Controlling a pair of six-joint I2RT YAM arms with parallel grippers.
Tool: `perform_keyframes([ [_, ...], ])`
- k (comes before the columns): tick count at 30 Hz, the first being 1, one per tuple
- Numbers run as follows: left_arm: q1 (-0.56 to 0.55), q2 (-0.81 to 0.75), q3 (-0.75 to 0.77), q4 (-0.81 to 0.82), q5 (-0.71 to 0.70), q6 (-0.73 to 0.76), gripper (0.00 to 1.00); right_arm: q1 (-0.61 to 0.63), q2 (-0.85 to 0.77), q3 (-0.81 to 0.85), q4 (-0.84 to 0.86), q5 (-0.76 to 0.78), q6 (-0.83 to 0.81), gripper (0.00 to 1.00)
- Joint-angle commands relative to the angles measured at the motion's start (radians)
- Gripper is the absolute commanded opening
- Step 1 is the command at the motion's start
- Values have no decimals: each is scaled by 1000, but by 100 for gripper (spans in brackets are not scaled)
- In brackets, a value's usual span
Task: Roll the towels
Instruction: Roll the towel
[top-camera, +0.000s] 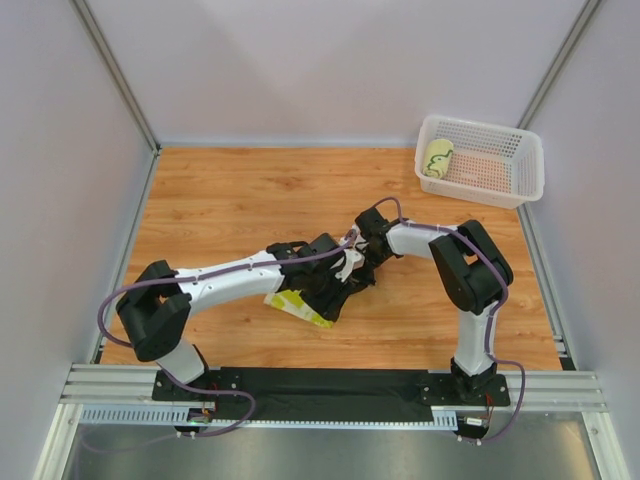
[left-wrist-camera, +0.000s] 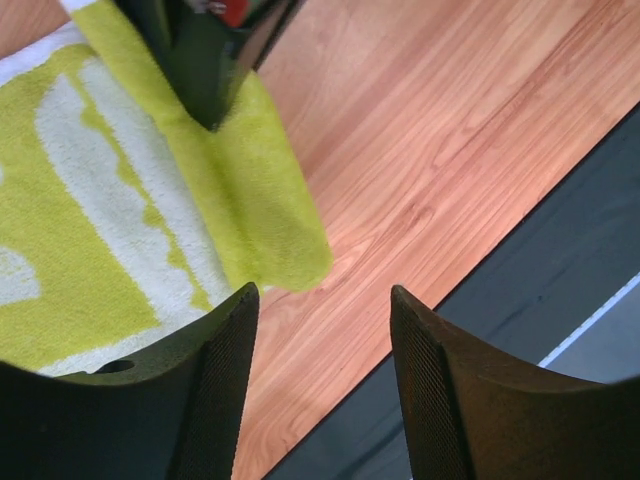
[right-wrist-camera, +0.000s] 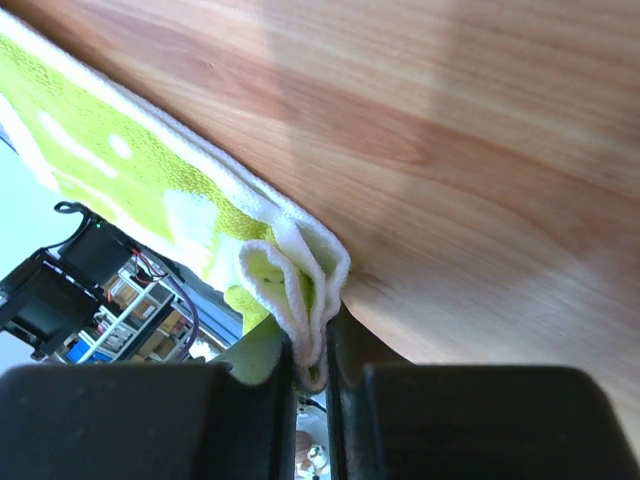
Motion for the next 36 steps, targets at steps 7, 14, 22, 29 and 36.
perform_keyframes([
  [7, -115, 159, 65, -46, -219, 32, 64, 6, 11, 50, -52, 42, 23, 0],
  [14, -118, 218, 23, -20, -289, 31, 59, 6, 16, 47, -66, 25, 22, 0],
  [22, -117, 178, -13, -8, -294, 35, 14, 1, 28, 70, -115, 30, -4, 0],
  [29, -97, 112, -30, 7, -178, 28, 0, -57, 37, 93, -179, 68, -35, 10],
  [36, 64, 2, -123, 76, 16, -29, 0, -109, 72, 185, -250, 102, -72, 33],
])
